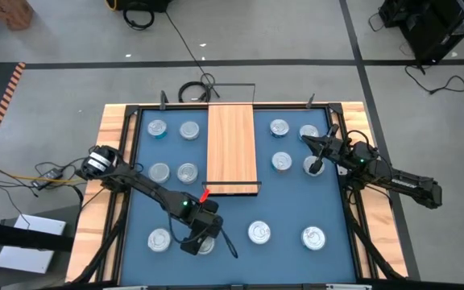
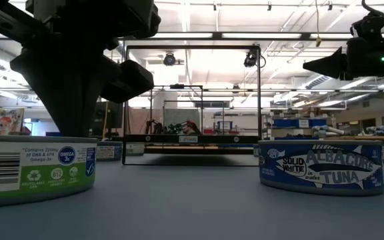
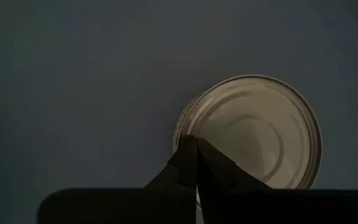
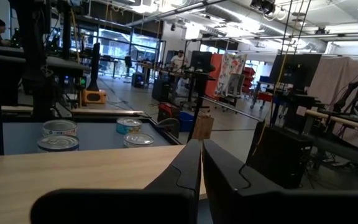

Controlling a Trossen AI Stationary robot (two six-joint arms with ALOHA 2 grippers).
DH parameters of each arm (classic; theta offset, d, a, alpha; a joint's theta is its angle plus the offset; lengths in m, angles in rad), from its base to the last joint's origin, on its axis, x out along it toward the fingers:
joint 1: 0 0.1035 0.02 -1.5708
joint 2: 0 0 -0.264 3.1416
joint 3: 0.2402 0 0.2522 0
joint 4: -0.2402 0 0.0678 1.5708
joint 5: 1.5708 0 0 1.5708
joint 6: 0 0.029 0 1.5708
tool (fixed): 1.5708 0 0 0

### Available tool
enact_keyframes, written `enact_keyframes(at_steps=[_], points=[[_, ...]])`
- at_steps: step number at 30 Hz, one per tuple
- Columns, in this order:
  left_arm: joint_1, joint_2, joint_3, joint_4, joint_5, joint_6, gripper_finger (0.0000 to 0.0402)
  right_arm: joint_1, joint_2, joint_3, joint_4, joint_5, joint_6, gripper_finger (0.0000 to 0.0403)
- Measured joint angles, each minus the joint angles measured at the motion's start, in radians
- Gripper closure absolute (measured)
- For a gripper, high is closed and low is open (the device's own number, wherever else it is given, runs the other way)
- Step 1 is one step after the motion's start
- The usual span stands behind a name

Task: Stack canned seafood by type on shelf
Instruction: Put the green tuna can on the shelf

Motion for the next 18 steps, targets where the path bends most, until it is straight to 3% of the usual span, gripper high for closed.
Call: enact_keyframes(at_steps=[18], points=[[0.03, -0.022, 0.0, 0.037, -0.002, -0.019, 0.0401, 0.0, 0.0, 0.0, 0.0, 0.0, 0.0, 0.0376]])
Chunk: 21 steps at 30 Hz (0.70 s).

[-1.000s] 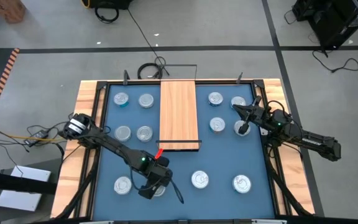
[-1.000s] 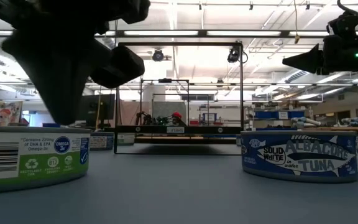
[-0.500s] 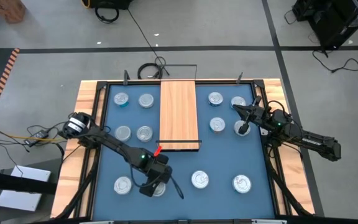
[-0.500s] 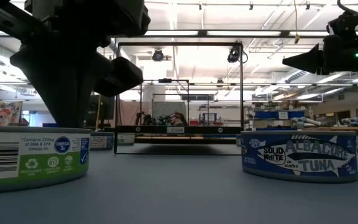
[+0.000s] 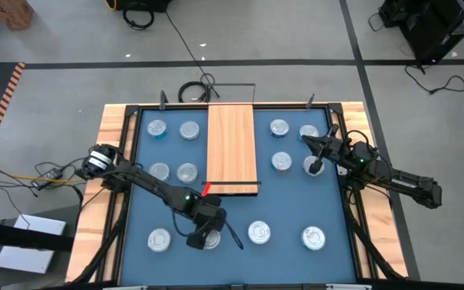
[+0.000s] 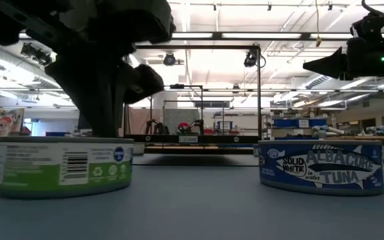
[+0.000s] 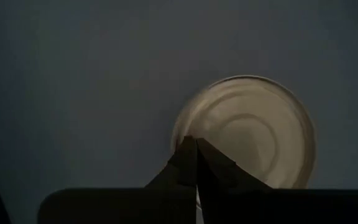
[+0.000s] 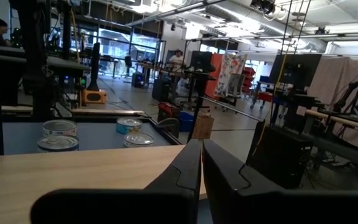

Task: Stack canned seafood by type on shelf
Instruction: Put the green tuna can on the shelf

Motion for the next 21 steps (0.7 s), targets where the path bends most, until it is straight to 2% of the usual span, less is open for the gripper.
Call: enact_keyframes(at_steps=[6, 9, 13, 21], points=[[-0.131, -0.029, 0.0, -0.021, -0.031, -0.002, 0.0394, 0.0, 0.0, 0.0, 0.0, 0.0, 0.0, 0.0372], [-0.233, -0.029, 0.001, -0.023, -0.151, 0.038, 0.0373, 0.0, 0.0, 0.0, 0.0, 0.0, 0.0, 0.0371], [-0.338, -0.029, 0.001, -0.021, -0.398, 0.114, 0.0339, 0.0, 0.0, 0.0, 0.0, 0.0, 0.0, 0.0372], [-0.364, 0.028, -0.007, -0.026, -0.488, 0.126, 0.0294, 0.0, 0.0, 0.0, 0.0, 0.0, 0.0, 0.0375]])
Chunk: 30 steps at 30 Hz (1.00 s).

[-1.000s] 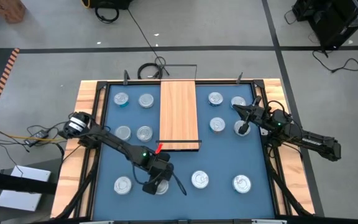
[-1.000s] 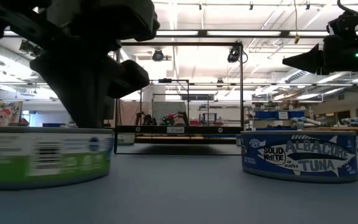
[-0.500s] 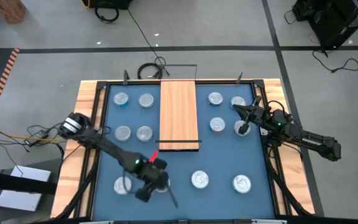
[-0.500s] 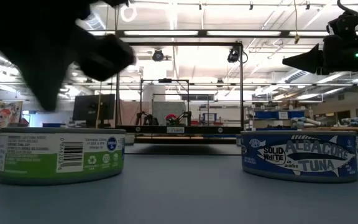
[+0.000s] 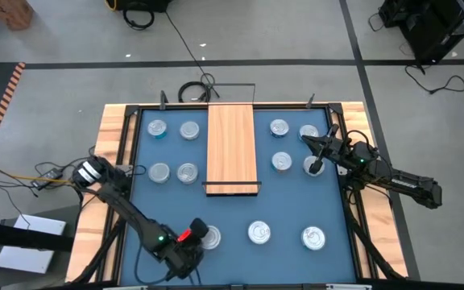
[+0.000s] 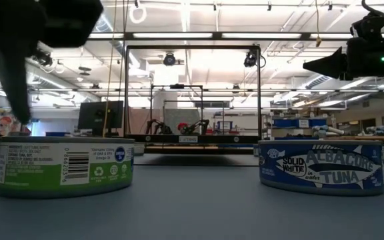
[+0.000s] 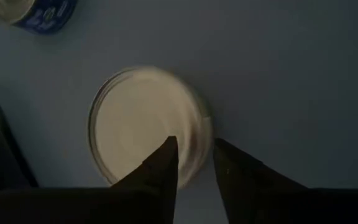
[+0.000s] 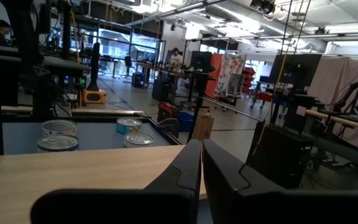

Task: Stack canned seafood by type on shelf
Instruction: Put the green tuna can on the shelf

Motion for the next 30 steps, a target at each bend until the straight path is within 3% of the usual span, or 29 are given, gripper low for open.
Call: enact_keyframes(at_steps=[8, 16, 30], points=[[0.012, 0.039, 0.002, -0.012, -0.027, 0.012, 0.03, 0.0, 0.0, 0.0, 0.0, 0.0, 0.0, 0.0371], [0.014, 0.037, 0.002, -0.023, -0.051, 0.003, 0.0391, 0.0, 0.0, 0.0, 0.0, 0.0, 0.0, 0.0375], [0.05, -0.005, 0.05, -0.071, 0.017, -0.079, 0.04, 0.0, 0.0, 0.0, 0.0, 0.0, 0.0, 0.0374]])
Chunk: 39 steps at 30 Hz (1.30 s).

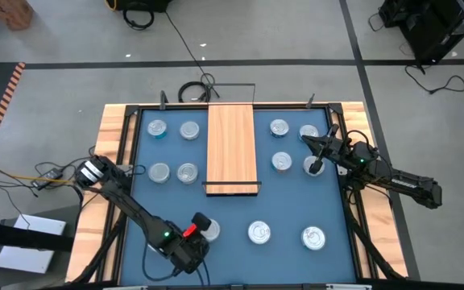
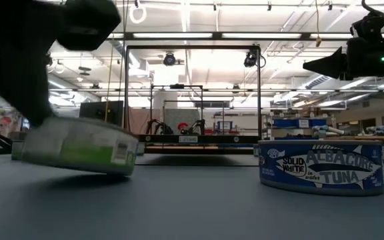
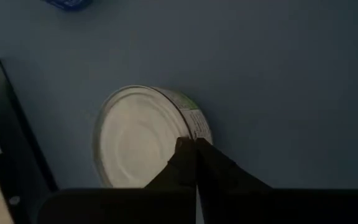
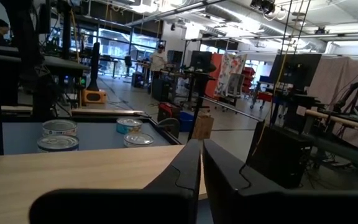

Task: Stack canned seafood by type on shelf
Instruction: Put the green tuna can on the shelf

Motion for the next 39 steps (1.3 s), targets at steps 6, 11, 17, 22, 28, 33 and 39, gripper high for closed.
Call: enact_keyframes(at_steps=[6, 11, 17, 22, 28, 33, 39], points=[[0.032, -0.071, 0.0, -0.004, 0.028, -0.073, 0.0401, 0.0, 0.0, 0.0, 0.0, 0.0, 0.0, 0.0375], [0.051, -0.115, -0.001, 0.017, 0.028, -0.128, 0.0401, 0.0, 0.0, 0.0, 0.001, 0.0, 0.0, 0.0371], [0.061, -0.143, -0.06, 0.131, 0.058, -0.176, 0.0401, 0.0, 0.0, 0.0, 0.0, 0.0, 0.0, 0.0373], [0.062, -0.156, -0.104, 0.245, 0.07, -0.207, 0.0401, 0.0, 0.0, 0.0, 0.0, 0.0, 0.0, 0.0375], [0.062, -0.155, -0.114, 0.297, 0.089, -0.251, 0.0401, 0.0, 0.0, 0.0, 0.0, 0.0, 0.0, 0.0371], [0.007, -0.13, -0.113, 0.32, 0.095, -0.172, 0.0393, 0.0, 0.0, 0.0, 0.001, 0.0, 0.0, 0.0372], [-0.07, -0.041, -0.097, 0.3, -0.038, -0.15, 0.0341, 0.0, 0.0, 0.0, 0.0, 0.0, 0.0, 0.0375]])
